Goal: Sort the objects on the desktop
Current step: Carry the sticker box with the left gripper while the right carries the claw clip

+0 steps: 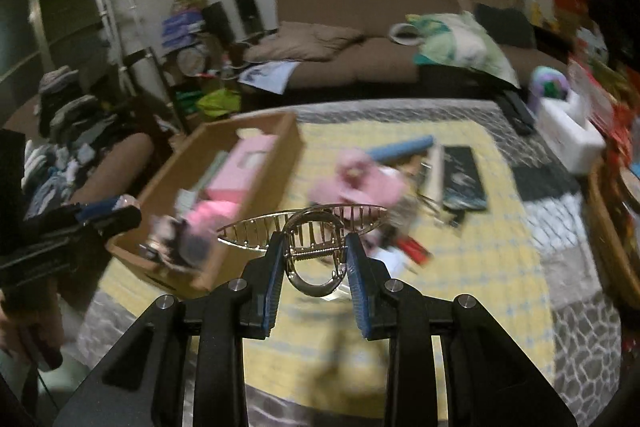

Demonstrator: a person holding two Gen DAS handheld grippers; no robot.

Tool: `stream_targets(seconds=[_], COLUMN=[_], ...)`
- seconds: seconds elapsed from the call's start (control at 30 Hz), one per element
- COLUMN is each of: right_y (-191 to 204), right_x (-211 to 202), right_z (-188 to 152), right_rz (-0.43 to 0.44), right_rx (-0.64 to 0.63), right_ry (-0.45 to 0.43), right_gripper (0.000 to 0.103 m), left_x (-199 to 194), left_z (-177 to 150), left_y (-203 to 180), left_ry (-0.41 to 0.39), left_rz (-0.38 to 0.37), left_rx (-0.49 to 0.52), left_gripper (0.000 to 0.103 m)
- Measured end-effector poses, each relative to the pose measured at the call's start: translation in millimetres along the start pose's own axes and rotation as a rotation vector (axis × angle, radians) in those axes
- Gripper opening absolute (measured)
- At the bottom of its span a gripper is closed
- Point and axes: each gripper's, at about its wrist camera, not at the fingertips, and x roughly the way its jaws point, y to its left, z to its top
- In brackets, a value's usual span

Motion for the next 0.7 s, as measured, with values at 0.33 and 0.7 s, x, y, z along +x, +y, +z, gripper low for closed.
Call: stream_targets(seconds=[0.33,0.7], right_y=[126.6,153.4], right_x=[131.9,246.8], right_z=[49.5,24.2], right_rz=[0.048,-0.158], right_rx=[-0.072,-0.044], right_ry=[0.164,0.321], right_gripper=[0.030,0.030], left_x=[22.3,52.1], left_z=[2.4,-6.2], left_y=[101.9,140.8], left_ry=[0.047,0.068], left_rz=[0.090,0.076], left_rx=[-0.113,-0.173], left_gripper=[0.037,0.037])
